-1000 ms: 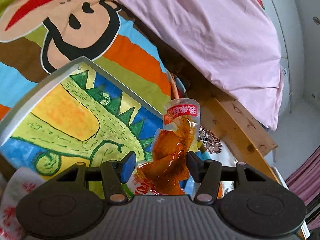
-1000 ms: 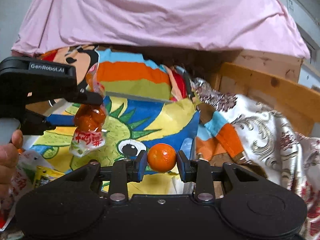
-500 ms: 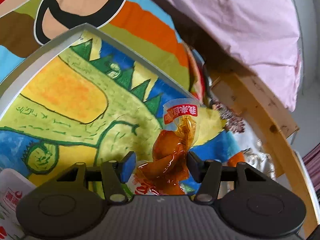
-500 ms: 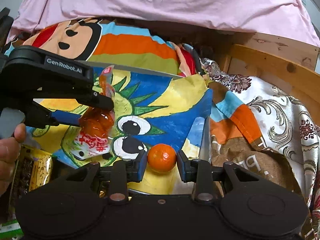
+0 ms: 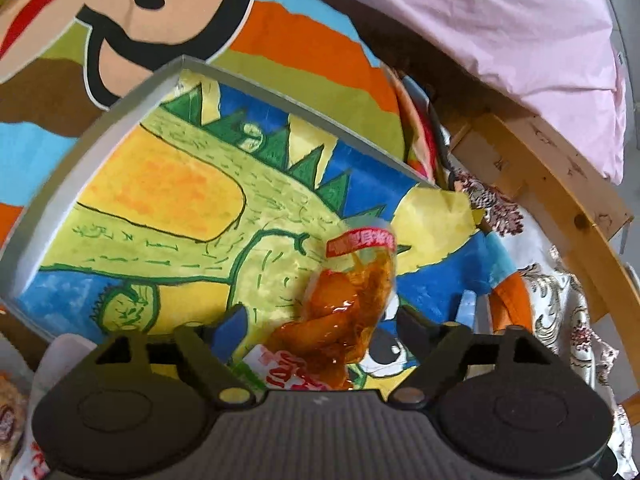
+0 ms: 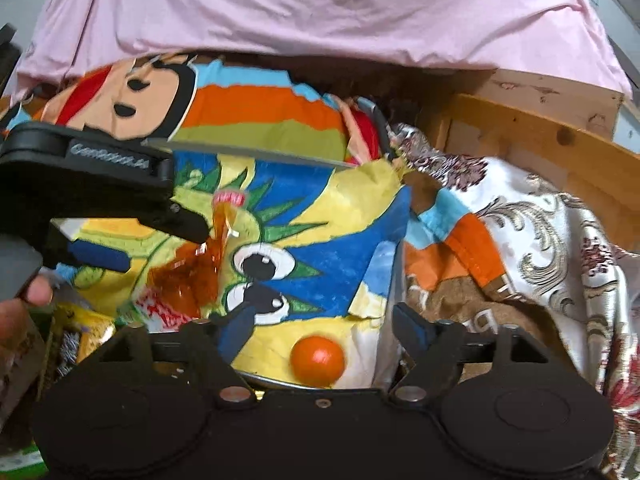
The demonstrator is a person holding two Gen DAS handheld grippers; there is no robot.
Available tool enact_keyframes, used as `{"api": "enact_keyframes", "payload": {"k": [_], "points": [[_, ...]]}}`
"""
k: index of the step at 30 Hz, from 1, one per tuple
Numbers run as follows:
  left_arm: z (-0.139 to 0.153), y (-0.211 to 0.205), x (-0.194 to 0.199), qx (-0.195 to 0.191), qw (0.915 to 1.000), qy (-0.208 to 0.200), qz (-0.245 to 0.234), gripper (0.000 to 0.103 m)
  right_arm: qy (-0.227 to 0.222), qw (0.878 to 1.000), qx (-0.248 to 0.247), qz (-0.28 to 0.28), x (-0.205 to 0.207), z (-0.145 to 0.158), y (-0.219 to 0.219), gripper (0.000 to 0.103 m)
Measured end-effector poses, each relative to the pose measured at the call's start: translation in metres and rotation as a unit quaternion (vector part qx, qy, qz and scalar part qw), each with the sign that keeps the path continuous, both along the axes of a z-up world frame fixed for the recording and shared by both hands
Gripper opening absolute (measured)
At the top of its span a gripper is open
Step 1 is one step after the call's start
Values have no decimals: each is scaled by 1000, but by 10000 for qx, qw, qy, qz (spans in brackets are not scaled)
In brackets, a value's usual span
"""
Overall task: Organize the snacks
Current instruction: 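Raise both tools away from the tray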
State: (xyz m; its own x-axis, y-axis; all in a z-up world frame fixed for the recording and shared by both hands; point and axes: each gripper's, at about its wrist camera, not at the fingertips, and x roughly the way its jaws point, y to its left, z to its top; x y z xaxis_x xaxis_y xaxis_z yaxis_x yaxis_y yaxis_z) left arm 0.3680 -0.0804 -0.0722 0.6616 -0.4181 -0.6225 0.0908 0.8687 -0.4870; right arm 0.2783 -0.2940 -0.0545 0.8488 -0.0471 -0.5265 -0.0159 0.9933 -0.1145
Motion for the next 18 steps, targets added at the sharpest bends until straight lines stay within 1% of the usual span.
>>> {"api": "enact_keyframes", "payload": {"k": [1,4,6,8,13,18], "points": [[3,1,-2,-3,10000,-12,2,90,-67,10000,44,-45,-4,4,-2,87],[14,6,-13,-30,10000,-40,47,95,-290,9993,166,-136,-16,19,-7,93],[25,11,-23,1,9998,-134,137,97,-482,9985,230,-154,-26,29,-10,96],[37,17,-35,70,9992,-304,233,100,-713,9971,234,-134,-39,41,-12,101],[68,30,-69,316,9952,-811,438,102,-1255,9918,240,-16,-76,68,-13,102],[94,38,-117,818,9857,-1382,506,102,-1580,9871,256,27,-113,86,-12,102]]}}
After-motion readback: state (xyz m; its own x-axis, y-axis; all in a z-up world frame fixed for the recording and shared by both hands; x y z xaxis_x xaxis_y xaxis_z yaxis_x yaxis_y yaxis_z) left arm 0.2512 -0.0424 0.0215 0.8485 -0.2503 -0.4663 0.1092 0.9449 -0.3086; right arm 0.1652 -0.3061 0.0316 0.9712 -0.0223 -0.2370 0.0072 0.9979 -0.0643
